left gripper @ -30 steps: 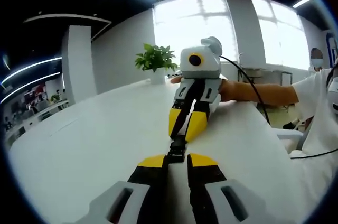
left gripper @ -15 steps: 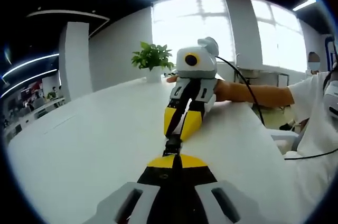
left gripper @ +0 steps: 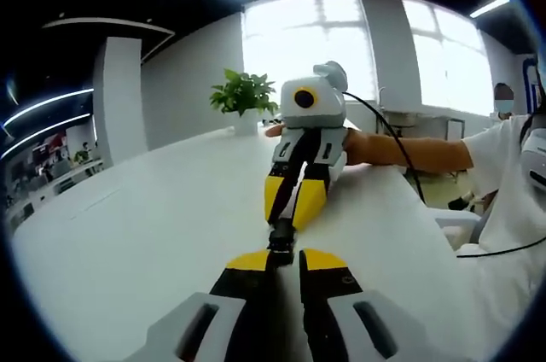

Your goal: Snap the two parts of the plastic buckle together until the buckle closes and remains connected.

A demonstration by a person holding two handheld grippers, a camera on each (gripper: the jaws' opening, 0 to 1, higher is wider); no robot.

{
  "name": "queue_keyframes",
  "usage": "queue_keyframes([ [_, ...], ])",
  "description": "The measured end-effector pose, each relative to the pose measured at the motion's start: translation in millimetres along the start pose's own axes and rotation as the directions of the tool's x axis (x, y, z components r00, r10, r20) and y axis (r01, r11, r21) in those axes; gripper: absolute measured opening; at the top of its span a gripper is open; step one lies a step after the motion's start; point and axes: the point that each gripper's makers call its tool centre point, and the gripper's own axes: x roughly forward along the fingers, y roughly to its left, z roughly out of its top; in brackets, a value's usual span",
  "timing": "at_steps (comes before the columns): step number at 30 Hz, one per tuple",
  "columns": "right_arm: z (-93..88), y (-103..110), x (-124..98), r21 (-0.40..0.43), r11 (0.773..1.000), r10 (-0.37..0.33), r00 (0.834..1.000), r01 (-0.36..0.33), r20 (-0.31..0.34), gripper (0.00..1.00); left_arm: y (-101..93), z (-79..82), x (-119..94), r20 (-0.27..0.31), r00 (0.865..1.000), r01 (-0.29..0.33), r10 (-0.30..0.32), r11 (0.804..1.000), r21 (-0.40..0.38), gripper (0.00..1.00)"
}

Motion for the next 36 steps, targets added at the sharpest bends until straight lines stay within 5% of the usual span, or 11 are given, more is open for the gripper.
queue_keyframes([
  [2,0.6,6,2,0.013,0.999,0.029,1.0,-0.029,0.005,0.12,-8.8,2.0,1,0.01,0.999,0.048,-0.047,0.999,-0.012,0.1],
  [19,-1.0,3,1,0.062,0.997,0.041,0.999,-0.041,0.013,0.11,-5.8,0.0,5,0.005,1.0,0.029,-0.029,1.0,0.001,0.1],
  [31,-0.1,5,2,-0.041,0.998,0.041,0.999,-0.041,0.009,0.23,-4.2,-1.5,5,0.0,1.0,0.021,-0.021,1.0,-0.005,0.11],
  [36,-0.3,13,1,-0.058,0.996,0.064,0.998,-0.063,0.009,0.17,-6.6,-1.6,4,0.0,1.0,0.028,-0.028,1.0,-0.005,0.1],
])
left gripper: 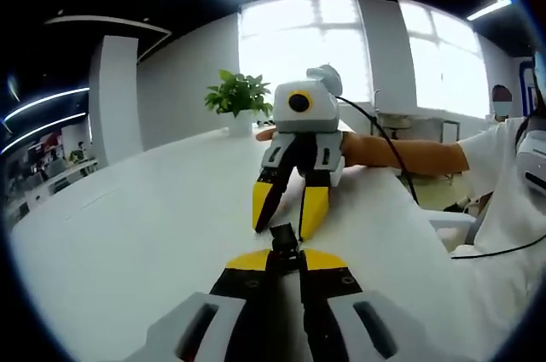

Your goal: Snap the two parts of the plastic buckle together until the buckle closes and remains connected.

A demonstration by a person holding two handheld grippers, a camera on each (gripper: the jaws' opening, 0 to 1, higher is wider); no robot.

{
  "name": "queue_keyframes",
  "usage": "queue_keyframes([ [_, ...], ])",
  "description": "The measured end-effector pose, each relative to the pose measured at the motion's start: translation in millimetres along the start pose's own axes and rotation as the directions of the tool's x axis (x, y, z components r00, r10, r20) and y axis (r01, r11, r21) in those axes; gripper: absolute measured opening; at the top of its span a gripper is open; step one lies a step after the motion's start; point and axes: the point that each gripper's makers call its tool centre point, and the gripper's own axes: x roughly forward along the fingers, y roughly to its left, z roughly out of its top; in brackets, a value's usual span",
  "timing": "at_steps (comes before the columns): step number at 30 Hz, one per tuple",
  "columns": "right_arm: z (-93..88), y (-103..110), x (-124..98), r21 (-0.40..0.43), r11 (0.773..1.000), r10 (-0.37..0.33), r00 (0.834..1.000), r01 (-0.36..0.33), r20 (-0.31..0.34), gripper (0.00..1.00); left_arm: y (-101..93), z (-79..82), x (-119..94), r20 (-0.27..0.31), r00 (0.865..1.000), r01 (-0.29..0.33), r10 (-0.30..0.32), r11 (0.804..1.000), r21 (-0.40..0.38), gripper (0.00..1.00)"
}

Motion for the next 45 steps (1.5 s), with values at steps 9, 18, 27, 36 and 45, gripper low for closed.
queue_keyframes([
  [9,-0.9,9,2,0.001,1.0,0.004,1.0,-0.004,-0.009,0.12,-1.3,-0.4,-1,-0.001,1.0,0.007,-0.007,1.0,-0.002,0.1],
  [18,0.6,7,6,-0.028,1.0,-0.014,1.0,0.013,-0.014,0.1,-1.1,0.5,2,0.009,1.0,0.002,-0.002,1.0,0.02,0.09],
  [27,0.8,9,7,-0.041,0.999,-0.02,1.0,0.019,-0.012,0.09,0.3,1.0,3,0.006,1.0,-0.004,0.004,1.0,0.014,0.08],
  [36,1.8,-5,4,-0.03,0.999,-0.038,0.999,0.037,-0.025,0.1,5.1,1.5,4,0.016,0.999,-0.031,0.03,0.997,0.068,0.14],
  [45,3.7,-11,1,-0.039,0.998,-0.041,0.999,0.04,-0.022,0.11,7.1,-2.0,1,-0.004,1.0,-0.027,0.027,0.999,0.02,0.12],
])
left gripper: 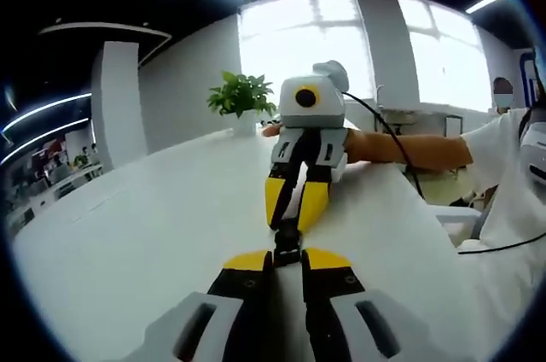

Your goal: Snap the two parts of the plastic buckle together until the buckle closes and remains connected.

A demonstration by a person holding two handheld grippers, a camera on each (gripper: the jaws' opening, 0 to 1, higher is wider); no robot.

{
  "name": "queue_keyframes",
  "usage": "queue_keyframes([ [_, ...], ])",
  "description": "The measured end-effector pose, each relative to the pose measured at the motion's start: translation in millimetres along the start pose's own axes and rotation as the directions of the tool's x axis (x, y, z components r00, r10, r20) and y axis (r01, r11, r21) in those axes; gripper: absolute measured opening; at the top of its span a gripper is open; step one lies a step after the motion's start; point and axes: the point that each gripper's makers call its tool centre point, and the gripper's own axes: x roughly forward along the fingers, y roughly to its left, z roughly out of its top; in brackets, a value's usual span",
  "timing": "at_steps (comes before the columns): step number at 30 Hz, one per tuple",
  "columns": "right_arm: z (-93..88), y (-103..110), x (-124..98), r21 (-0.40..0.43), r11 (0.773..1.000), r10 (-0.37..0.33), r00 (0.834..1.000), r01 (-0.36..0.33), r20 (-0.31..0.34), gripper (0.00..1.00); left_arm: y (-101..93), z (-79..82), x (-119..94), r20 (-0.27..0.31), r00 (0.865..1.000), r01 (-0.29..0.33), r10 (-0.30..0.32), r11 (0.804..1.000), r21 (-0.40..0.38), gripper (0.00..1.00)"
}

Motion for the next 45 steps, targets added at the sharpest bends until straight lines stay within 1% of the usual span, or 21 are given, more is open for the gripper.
queue_keyframes([
  [4,-0.5,-3,-2,-0.005,1.0,-0.007,1.0,0.007,-0.002,0.11,2.1,-0.5,-1,-0.004,1.0,-0.003,0.003,1.0,-0.014,0.11],
  [12,-2.0,1,-2,0.011,1.0,-0.005,1.0,0.005,0.006,0.11,2.6,-0.4,-1,0.003,1.0,-0.001,0.001,1.0,-0.022,0.1],
  [16,-2.5,1,-2,0.004,1.0,0.002,1.0,-0.002,0.006,0.1,3.6,-0.4,-1,-0.001,1.0,0.007,-0.007,1.0,-0.013,0.09],
  [18,-2.4,2,-3,-0.016,1.0,-0.004,1.0,0.004,0.003,0.1,4.3,-0.3,-1,-0.008,1.0,0.01,-0.011,0.999,-0.038,0.09],
  [20,-1.8,8,-2,-0.039,0.999,-0.014,1.0,0.014,-0.001,0.1,4.1,-0.7,-1,-0.011,1.0,0.012,-0.012,0.999,-0.038,0.09],
  [24,-1.5,3,-1,-0.075,0.997,-0.023,1.0,0.022,-0.01,0.09,3.2,-0.9,0,-0.011,1.0,0.007,-0.007,1.0,-0.013,0.08],
  [31,-1.0,3,0,-0.098,0.995,-0.021,1.0,0.02,-0.014,0.09,3.3,-0.9,1,-0.014,1.0,0.008,-0.009,1.0,-0.017,0.08],
  [34,-0.9,3,2,-0.089,0.996,-0.012,1.0,0.011,-0.008,0.08,2.2,-0.6,3,-0.01,1.0,0.008,-0.008,1.0,-0.012,0.07],
  [35,-0.3,4,4,-0.088,0.996,-0.004,1.0,0.003,-0.008,0.08,4.2,-1.5,5,-0.025,1.0,-0.005,0.004,1.0,-0.016,0.08],
  [38,-1.1,7,7,-0.099,0.995,-0.005,1.0,0.003,-0.018,0.08,6.1,-1.3,8,-0.019,1.0,-0.001,0.001,1.0,-0.021,0.08],
  [41,-0.9,3,5,-0.087,0.996,-0.004,1.0,0.003,-0.013,0.08,7.4,-1.2,9,-0.015,1.0,-0.003,0.003,1.0,-0.026,0.09],
  [44,-0.9,1,5,-0.063,0.998,-0.009,1.0,0.008,-0.011,0.1,6.0,-0.8,9,-0.008,1.0,-0.012,0.012,1.0,-0.017,0.09],
  [45,-1.3,-2,4,-0.026,1.0,-0.008,1.0,0.007,-0.008,0.1,6.1,-0.1,10,0.006,1.0,-0.024,0.024,1.0,0.004,0.1],
])
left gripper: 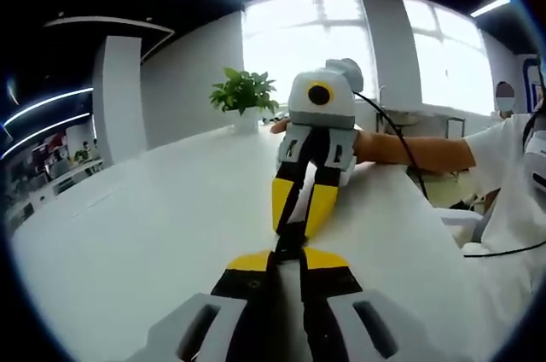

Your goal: Snap the two parts of the plastic buckle together until the buckle closes and remains connected.

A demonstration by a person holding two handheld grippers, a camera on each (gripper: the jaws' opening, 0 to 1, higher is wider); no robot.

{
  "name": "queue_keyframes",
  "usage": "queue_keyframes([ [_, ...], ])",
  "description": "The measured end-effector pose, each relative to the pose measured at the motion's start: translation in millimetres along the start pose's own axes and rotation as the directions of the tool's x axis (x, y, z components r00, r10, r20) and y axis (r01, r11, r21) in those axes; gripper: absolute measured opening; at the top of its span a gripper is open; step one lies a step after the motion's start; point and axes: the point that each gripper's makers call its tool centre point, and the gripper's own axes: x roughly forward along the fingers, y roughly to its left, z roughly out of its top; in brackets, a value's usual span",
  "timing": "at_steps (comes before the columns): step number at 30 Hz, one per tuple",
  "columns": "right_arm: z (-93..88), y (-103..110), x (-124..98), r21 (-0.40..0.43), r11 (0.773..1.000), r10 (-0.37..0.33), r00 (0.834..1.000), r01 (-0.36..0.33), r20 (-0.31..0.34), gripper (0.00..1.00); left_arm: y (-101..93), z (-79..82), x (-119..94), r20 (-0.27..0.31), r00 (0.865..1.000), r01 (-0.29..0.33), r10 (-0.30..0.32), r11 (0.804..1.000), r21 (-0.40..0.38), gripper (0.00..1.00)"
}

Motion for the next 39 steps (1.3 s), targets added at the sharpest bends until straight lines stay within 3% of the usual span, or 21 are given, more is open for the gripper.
queue_keyframes([
  [2,0.3,0,0,-0.01,1.0,0.001,1.0,-0.001,0.001,0.11,-0.9,3.5,-1,0.015,1.0,-0.007,0.006,0.997,0.073,0.1],
  [5,1.3,8,-1,-0.052,0.999,-0.011,1.0,0.011,-0.003,0.12,-0.4,1.9,-4,0.007,1.0,-0.013,0.013,0.999,0.048,0.12],
  [11,4.1,2,-2,-0.03,0.999,-0.01,1.0,0.01,0.01,0.17,2.8,0.7,-10,-0.004,1.0,-0.026,0.026,0.999,0.021,0.15],
  [14,9.3,8,-7,-0.015,1.0,-0.01,0.999,0.01,0.042,0.17,3.7,0.6,-12,-0.006,1.0,-0.03,0.03,0.999,0.014,0.17],
  [21,5.2,20,-3,-0.004,1.0,-0.008,1.0,0.008,0.024,0.17,3.0,0.7,-14,-0.005,1.0,-0.031,0.031,0.999,0.013,0.17],
  [22,2.7,11,-2,0.006,1.0,-0.008,1.0,0.008,0.018,0.17,3.3,0.7,-14,-0.005,0.999,-0.032,0.032,0.999,0.012,0.17],
  [31,-2.0,5,1,0.023,0.999,-0.034,0.999,0.034,0.013,0.17,14.7,2.2,-12,0.001,0.995,-0.102,0.102,0.994,0.034,0.17],
  [35,-4.3,-9,1,0.034,0.996,-0.079,0.996,0.078,0.029,0.17,32.4,3.2,-9,-0.005,0.986,-0.168,0.168,0.986,0.023,0.16],
  [39,-11.9,-23,-6,0.084,0.992,-0.099,0.995,0.096,0.027,0.17,39.1,3.6,-3,-0.019,0.987,-0.158,0.158,0.987,0.002,0.15],
])
